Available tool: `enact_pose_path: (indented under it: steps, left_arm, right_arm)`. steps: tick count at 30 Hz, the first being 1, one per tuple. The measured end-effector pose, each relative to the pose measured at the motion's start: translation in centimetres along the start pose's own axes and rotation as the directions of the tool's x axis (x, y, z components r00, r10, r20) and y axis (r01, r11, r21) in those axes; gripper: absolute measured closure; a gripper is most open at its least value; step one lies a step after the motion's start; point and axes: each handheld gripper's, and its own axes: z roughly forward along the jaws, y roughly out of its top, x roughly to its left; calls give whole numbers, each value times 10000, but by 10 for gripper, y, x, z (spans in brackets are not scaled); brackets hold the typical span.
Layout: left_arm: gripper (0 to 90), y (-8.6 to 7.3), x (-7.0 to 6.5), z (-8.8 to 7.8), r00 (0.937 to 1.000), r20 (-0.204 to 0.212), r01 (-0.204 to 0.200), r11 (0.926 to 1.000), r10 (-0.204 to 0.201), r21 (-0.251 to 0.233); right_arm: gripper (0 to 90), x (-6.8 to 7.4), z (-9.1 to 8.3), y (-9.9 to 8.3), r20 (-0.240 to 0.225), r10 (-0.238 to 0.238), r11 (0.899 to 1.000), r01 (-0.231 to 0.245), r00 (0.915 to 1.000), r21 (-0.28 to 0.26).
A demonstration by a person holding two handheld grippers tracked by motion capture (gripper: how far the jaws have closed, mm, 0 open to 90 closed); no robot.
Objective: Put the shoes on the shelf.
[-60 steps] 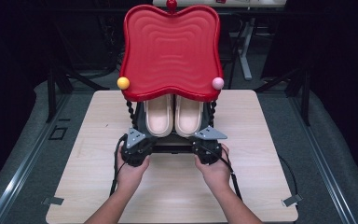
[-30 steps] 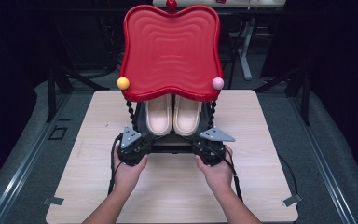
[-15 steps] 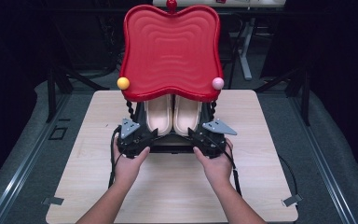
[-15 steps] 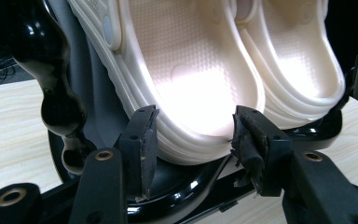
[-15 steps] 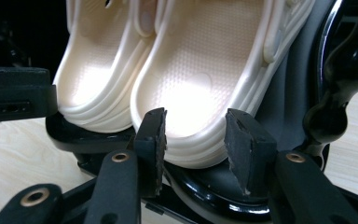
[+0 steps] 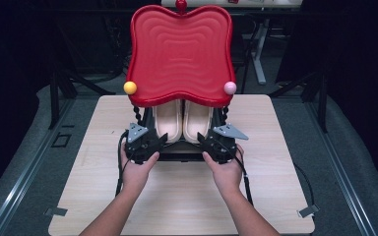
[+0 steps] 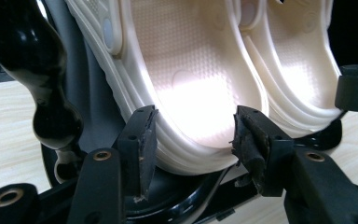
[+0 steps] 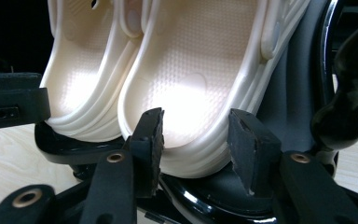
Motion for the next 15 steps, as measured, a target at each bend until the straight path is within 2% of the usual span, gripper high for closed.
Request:
enact_pose_path:
  steps: [6,15]
  left_arm:
    - [500,-1,5,6,9996,-198,187,9998,-187,0]
    - [542,-1,2,9,9984,-513,215,9997,-221,-132]
  right_arm:
    - [573,-2,2,-1,93,46,9999,-46,9999,-96]
    - [623,-5,4,-1,-12,-43,9998,43,10000,-170]
